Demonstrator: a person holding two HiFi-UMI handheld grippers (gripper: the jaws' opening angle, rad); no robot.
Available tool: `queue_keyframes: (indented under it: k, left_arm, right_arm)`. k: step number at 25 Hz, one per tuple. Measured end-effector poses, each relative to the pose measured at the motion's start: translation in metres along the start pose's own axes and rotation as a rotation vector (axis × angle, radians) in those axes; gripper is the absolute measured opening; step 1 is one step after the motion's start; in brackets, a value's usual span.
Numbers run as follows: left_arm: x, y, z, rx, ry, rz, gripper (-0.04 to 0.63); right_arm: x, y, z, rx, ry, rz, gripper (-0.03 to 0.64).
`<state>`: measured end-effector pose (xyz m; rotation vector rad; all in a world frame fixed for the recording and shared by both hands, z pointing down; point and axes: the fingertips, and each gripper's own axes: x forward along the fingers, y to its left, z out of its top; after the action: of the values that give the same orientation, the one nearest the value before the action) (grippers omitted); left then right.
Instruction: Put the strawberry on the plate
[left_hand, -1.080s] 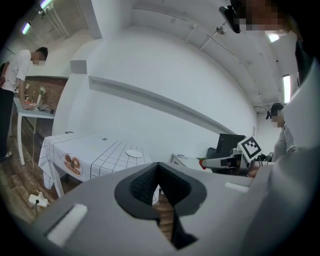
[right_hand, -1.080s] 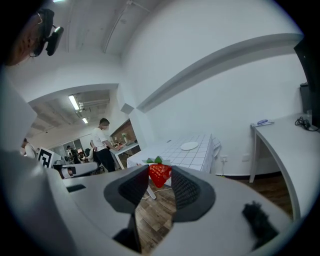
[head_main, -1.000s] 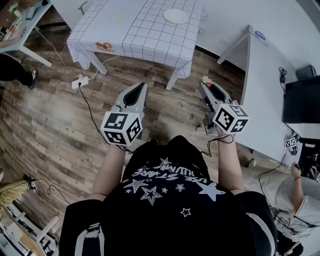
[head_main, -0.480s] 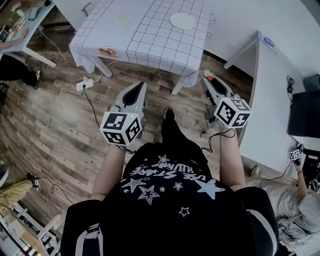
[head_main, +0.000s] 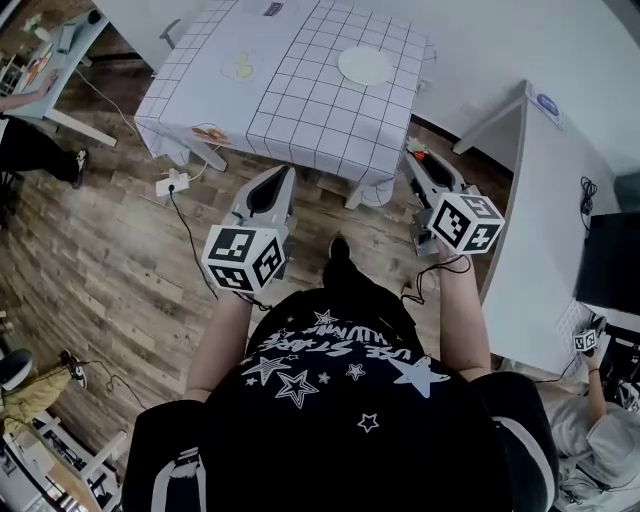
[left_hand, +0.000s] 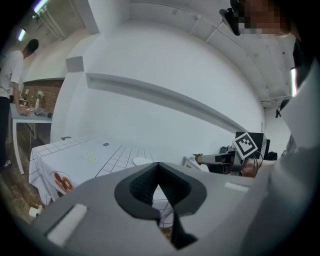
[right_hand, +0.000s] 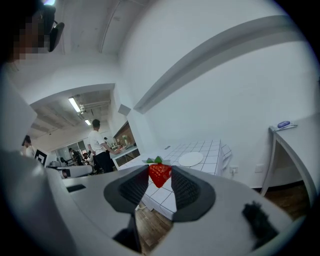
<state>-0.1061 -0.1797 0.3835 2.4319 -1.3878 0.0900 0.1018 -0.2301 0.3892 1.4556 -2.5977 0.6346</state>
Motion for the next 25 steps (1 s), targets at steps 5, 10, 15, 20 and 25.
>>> queue_keyframes:
  k: [5, 10, 15, 20, 25]
  left_arm:
    - [0.042, -0.001, 0.009, 0.005, 0.025, -0.019, 0.008]
    - [0.085, -0.003, 0.016, 0.015, 0.043, -0.026, 0.008]
    - [0.126, -0.008, 0.019, 0.03, 0.054, -0.042, 0.009]
    - [0.154, -0.008, 0.031, 0.054, 0.053, -0.052, 0.009]
    - [0.165, 0.012, 0.029, 0.04, 0.057, -0.039, 0.009]
  right_arm:
    - [0.017, -0.032, 0.01, 0.025, 0.013, -0.012, 0.15]
    - [0.034, -0.068, 0.019, 0.048, 0.015, -0.019, 0.15]
    - [0.051, -0.097, 0.031, 0.059, -0.007, -0.007, 0.15]
    - [0.065, -0.116, 0.042, 0.069, -0.012, -0.011, 0.15]
    - [0.08, -0.123, 0.037, 0.062, 0.019, -0.028, 0.15]
